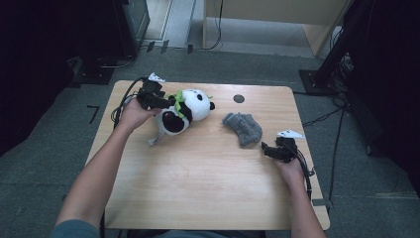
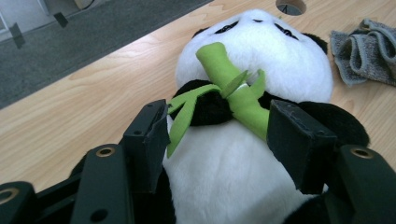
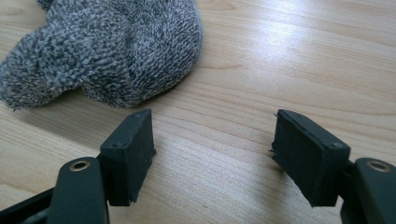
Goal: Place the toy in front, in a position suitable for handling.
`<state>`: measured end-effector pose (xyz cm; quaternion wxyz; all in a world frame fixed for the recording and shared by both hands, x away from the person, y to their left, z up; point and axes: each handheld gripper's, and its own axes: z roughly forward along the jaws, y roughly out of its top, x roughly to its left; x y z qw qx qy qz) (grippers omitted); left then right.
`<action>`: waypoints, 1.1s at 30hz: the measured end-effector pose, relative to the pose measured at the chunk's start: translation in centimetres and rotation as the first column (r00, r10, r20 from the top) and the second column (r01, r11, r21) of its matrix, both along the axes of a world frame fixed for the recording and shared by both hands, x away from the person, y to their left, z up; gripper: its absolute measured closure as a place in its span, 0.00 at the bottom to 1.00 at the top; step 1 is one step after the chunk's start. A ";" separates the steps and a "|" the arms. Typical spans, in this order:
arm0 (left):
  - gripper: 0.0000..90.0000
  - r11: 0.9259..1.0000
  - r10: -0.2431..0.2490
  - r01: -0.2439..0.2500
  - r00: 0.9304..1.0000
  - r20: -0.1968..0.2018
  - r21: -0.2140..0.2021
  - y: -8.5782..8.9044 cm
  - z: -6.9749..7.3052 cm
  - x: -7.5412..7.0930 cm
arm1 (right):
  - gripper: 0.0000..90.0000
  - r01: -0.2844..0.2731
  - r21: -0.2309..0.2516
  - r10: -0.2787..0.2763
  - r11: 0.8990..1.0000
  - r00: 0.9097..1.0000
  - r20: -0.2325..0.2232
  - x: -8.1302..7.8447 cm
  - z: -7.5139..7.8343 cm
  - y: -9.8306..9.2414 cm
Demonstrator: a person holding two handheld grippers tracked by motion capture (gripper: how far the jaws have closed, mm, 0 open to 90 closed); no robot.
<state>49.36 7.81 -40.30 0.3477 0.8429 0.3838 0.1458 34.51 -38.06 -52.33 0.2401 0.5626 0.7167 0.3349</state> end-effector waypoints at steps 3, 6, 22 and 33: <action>0.43 1.000 0.004 -0.004 1.000 -0.019 -0.021 -0.2 -0.4 0.2 | 0.33 0.001 0.000 -0.001 1.000 1.000 0.000 0.0 0.0 0.0; 0.47 0.999 -0.014 0.013 0.999 -0.036 -0.036 -0.5 -0.3 0.0 | 0.33 0.003 0.000 -0.003 1.000 1.000 0.000 0.0 0.0 0.0; 0.46 0.998 -0.058 0.058 0.998 -0.029 -0.021 -2.1 -0.5 -0.7 | 0.32 0.006 0.000 -0.006 1.000 1.000 0.000 0.0 0.0 0.1; 0.54 0.999 -0.015 0.013 0.999 -0.046 -0.030 -2.1 -1.3 -0.6 | 0.18 0.009 -0.007 -0.009 1.000 1.000 -0.020 0.1 -0.1 0.4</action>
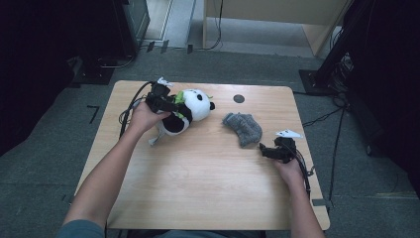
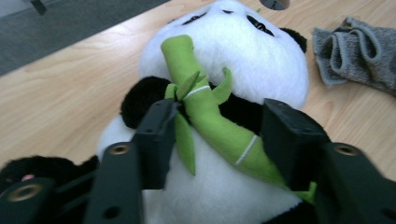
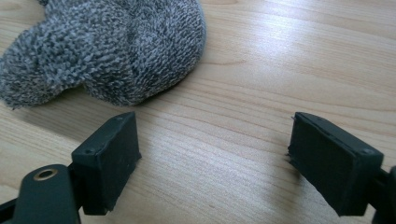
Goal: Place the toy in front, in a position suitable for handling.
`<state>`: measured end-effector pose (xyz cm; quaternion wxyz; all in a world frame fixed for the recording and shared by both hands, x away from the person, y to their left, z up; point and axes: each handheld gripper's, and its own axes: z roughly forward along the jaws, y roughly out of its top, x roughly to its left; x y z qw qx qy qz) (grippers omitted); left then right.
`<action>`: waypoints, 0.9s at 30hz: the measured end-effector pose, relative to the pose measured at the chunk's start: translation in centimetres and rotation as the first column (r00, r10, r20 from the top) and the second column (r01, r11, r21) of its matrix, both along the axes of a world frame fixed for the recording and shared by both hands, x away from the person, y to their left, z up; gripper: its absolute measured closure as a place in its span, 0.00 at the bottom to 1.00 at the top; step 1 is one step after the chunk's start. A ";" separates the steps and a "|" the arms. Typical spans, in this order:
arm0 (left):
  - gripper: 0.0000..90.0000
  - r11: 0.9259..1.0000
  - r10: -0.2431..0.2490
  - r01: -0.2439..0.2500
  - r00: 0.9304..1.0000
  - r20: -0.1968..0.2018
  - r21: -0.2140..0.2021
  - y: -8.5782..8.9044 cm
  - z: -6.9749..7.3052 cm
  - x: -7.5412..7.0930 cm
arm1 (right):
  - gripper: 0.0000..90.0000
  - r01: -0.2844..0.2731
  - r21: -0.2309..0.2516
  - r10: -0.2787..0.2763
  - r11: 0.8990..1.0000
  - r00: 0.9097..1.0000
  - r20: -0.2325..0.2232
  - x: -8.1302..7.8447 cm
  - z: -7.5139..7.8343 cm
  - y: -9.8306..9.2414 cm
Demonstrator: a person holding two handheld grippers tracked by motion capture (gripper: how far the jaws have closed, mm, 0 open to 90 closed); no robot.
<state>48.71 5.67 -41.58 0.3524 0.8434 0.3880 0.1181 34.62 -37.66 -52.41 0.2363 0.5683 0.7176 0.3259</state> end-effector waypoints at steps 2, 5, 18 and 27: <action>0.63 1.000 -0.004 0.004 1.000 -0.005 -0.001 0.0 -0.1 -0.1 | 0.17 0.003 -0.002 -0.003 1.000 1.000 0.001 0.0 0.0 0.0; 0.74 1.000 0.004 -0.004 1.000 -0.008 0.006 -0.1 -0.1 -0.2 | 0.16 0.005 -0.001 -0.005 1.000 1.000 -0.002 0.0 0.0 0.0; 0.79 0.995 0.067 -0.070 0.997 -0.049 -0.065 1.0 1.1 -0.4 | 0.16 0.007 -0.002 -0.007 1.000 1.000 -0.001 0.0 0.0 0.0; 0.55 0.999 0.026 -0.026 1.000 -0.015 0.024 -0.8 0.4 -0.8 | 0.15 0.011 -0.001 -0.011 1.000 1.000 -0.003 0.0 0.0 0.1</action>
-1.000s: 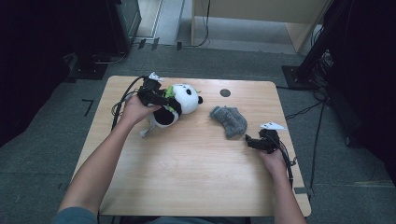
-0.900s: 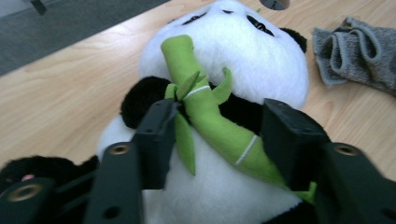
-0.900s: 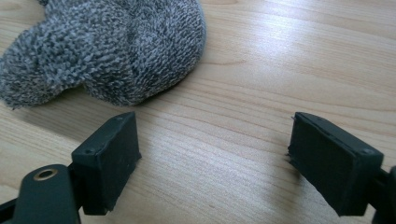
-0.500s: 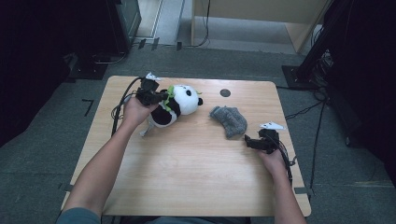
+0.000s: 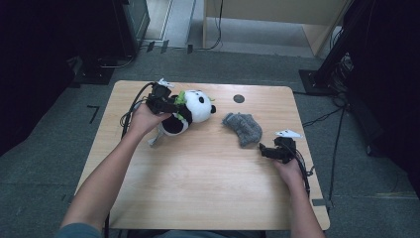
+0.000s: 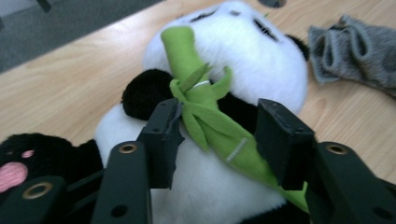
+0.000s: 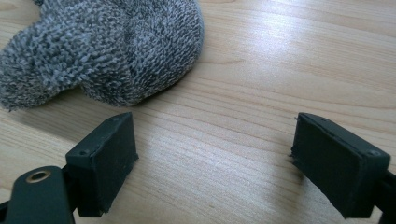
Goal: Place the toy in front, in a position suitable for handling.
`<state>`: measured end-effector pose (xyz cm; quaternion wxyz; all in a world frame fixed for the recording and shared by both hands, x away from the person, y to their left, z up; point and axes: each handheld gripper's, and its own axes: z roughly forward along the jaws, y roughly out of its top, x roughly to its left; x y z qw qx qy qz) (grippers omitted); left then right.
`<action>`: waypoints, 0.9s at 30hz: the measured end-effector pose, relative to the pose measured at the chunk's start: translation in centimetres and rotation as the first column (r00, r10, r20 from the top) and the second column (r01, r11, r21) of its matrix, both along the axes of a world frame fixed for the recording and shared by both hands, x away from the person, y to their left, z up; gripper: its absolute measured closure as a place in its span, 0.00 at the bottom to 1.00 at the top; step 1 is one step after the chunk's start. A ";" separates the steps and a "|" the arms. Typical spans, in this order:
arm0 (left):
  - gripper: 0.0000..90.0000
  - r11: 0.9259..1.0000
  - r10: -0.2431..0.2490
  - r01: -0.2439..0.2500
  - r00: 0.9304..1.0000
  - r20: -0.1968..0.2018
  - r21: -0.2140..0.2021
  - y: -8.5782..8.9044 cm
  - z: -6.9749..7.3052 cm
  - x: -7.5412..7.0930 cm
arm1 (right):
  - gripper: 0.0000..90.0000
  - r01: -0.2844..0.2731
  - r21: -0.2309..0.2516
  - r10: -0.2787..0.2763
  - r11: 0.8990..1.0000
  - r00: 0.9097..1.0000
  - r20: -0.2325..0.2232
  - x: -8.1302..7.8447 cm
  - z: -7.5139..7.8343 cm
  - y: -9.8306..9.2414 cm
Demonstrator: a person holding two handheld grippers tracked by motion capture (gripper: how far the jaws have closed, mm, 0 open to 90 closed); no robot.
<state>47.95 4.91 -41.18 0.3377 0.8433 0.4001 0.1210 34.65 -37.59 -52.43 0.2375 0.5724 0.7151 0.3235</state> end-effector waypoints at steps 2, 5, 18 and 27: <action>0.56 1.000 0.029 -0.029 1.000 0.001 -0.010 -0.1 -0.3 0.3 | 0.15 0.000 -0.001 0.000 1.000 1.000 0.001 0.0 0.0 0.0; 0.64 1.000 0.026 -0.026 1.000 0.009 0.012 -0.2 -0.9 0.6 | 0.15 0.002 -0.001 -0.002 1.000 1.000 0.000 0.0 0.0 0.0; 0.90 0.999 0.036 -0.036 0.999 0.015 0.000 0.0 0.6 -0.3 | 0.15 0.005 0.001 -0.005 1.000 1.000 -0.002 0.0 0.0 0.1; 0.89 0.999 -0.005 0.005 1.000 0.008 -0.039 1.0 1.4 -4.7 | 0.15 0.004 0.000 -0.004 1.000 1.000 -0.001 0.0 0.0 0.0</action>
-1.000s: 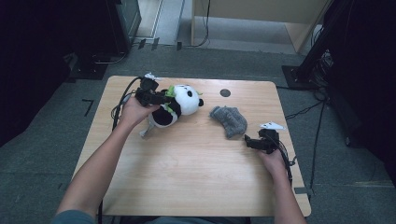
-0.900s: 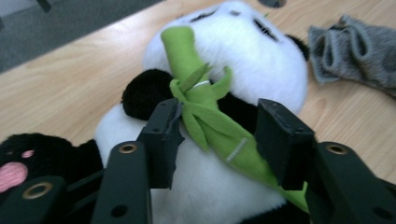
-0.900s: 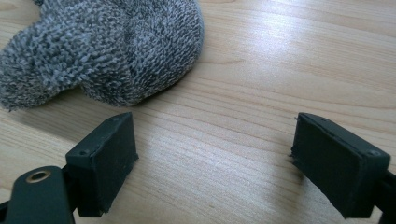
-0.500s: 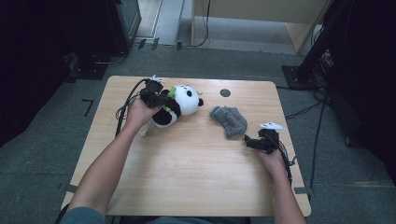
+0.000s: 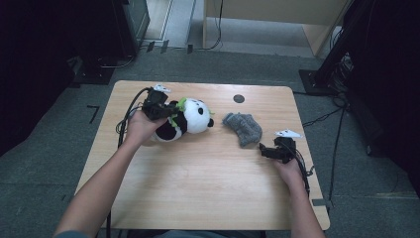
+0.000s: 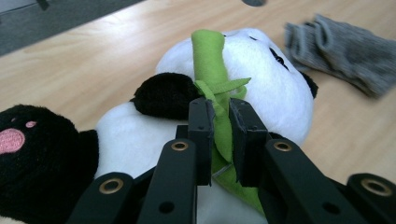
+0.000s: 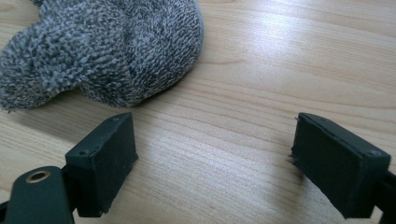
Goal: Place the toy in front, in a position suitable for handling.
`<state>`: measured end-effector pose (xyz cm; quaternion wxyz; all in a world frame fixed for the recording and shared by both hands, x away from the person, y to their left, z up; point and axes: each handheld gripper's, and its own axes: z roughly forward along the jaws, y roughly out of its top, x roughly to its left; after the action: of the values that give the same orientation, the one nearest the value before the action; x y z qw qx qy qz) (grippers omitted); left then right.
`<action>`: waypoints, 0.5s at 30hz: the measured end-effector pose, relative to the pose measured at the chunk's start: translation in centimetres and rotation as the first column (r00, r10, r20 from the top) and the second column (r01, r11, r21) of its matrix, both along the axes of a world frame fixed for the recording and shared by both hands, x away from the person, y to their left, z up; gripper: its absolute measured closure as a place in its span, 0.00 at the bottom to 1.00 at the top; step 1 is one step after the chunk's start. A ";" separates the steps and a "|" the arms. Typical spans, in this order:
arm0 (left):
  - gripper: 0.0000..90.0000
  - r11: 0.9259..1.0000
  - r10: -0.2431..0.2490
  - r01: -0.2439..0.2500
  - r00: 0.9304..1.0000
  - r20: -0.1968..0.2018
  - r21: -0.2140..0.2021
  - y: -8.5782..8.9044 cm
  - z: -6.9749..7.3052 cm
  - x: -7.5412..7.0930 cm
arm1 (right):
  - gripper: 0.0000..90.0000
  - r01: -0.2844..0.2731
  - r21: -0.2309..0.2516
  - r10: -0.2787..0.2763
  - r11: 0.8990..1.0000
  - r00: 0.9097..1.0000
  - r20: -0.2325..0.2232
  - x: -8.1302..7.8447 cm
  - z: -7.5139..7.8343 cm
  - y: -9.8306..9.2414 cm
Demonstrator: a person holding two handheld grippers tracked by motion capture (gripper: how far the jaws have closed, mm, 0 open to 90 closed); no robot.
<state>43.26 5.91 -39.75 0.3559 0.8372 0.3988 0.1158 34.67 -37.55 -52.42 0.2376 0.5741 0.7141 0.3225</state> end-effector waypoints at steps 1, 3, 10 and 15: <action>0.89 1.000 -0.004 0.004 1.000 -0.003 -0.013 0.0 -0.2 -0.7 | 0.15 0.001 0.001 -0.001 1.000 1.000 -0.001 0.0 0.0 0.0; 0.89 0.999 -0.018 0.017 1.000 -0.015 -0.035 -0.1 -0.5 -2.1 | 0.15 0.000 -0.001 0.000 1.000 1.000 0.000 0.0 0.0 0.0; 0.88 0.996 -0.034 0.032 0.999 -0.016 -0.089 -1.6 -1.6 -5.8 | 0.15 0.002 0.000 -0.002 1.000 1.000 0.000 0.1 0.0 0.0; 0.76 0.995 -0.036 0.038 0.999 0.023 -0.094 -1.5 -2.0 -6.0 | 0.15 0.002 0.000 -0.002 1.000 1.000 0.000 0.1 0.0 0.0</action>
<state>37.28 4.43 -41.71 0.4013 0.8255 0.3843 0.0990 34.72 -37.50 -52.42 0.2379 0.5749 0.7136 0.3220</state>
